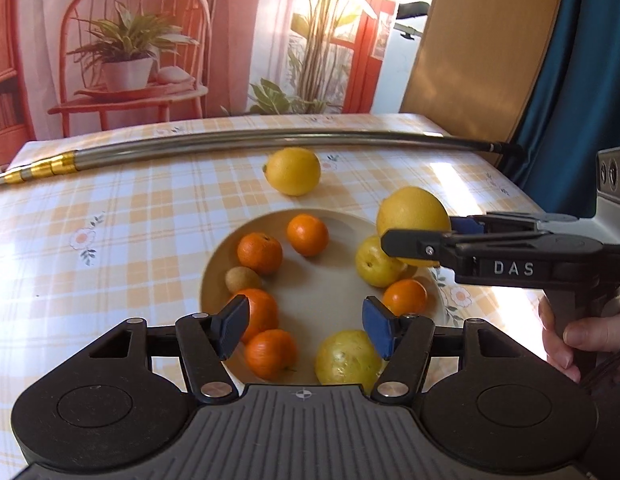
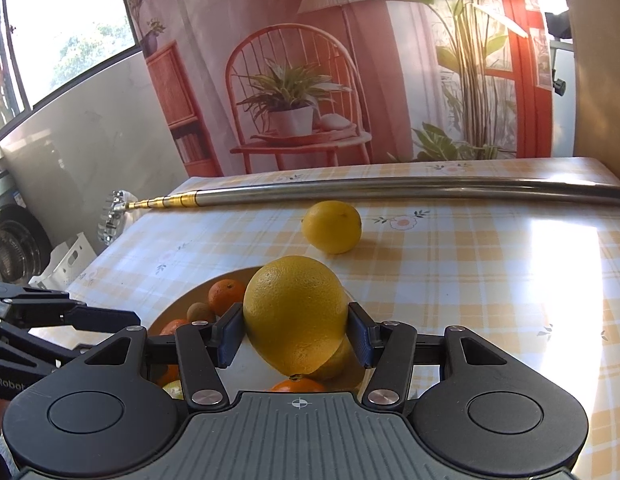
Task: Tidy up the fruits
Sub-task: 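Open the left tool to drop the citrus while the right tool holds the lemon, then lower the lemon onto the plate and open the right tool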
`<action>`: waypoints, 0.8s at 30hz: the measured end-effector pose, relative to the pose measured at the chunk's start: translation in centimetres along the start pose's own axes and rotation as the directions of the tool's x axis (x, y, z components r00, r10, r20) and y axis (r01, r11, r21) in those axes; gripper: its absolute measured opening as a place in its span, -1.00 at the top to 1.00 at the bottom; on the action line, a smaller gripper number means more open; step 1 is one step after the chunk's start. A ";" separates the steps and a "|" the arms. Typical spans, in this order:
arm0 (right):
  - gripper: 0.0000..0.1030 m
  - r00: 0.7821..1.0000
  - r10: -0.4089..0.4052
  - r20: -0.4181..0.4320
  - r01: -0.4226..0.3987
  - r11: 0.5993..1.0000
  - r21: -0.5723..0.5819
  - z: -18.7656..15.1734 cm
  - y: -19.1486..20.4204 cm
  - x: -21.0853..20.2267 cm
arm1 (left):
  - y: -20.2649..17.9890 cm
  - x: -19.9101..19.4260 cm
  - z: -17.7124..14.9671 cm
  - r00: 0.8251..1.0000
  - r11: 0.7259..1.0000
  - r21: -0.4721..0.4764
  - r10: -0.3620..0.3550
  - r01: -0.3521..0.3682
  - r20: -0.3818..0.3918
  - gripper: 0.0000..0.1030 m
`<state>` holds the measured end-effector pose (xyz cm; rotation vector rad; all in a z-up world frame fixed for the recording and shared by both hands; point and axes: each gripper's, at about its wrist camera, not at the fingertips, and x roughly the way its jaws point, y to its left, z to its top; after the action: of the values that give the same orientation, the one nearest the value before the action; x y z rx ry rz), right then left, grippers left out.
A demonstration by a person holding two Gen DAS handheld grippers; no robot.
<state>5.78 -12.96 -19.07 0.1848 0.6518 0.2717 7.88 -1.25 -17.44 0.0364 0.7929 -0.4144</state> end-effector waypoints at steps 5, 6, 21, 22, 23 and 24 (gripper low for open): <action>0.03 1.000 0.015 -0.023 -0.016 0.999 -0.044 0.7 1.0 0.6 | 2.1 -1.9 1.2 0.991 0.993 -0.072 0.101 -0.095 0.085 -0.34; 0.03 0.999 0.020 -0.030 -0.022 0.998 -0.054 0.8 1.3 0.8 | 2.5 -2.2 1.4 0.988 0.990 -0.093 0.118 -0.110 0.096 -0.35; 0.03 0.986 0.066 -0.152 -0.087 0.987 -0.138 1.4 4.4 4.2 | 6.2 -3.9 1.2 0.952 0.939 -0.228 0.286 -0.256 0.107 -0.46; 0.03 0.984 0.070 -0.164 -0.095 0.985 -0.145 1.4 4.6 4.6 | 6.4 -3.9 1.2 0.952 0.937 -0.233 0.289 -0.259 0.105 -0.46; 0.03 0.982 0.073 -0.173 -0.100 0.984 -0.149 1.3 4.8 4.8 | 6.6 -3.9 1.1 0.951 0.935 -0.238 0.292 -0.262 0.102 -0.46; 0.03 0.980 0.077 -0.183 -0.106 0.982 -0.155 1.2 5.0 5.1 | 6.7 -4.0 1.0 0.951 0.934 -0.241 0.293 -0.263 0.099 -0.46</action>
<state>9.42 -6.73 -19.74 0.0321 0.7937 0.4324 8.59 6.11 -14.79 -0.0891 0.6859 -0.0547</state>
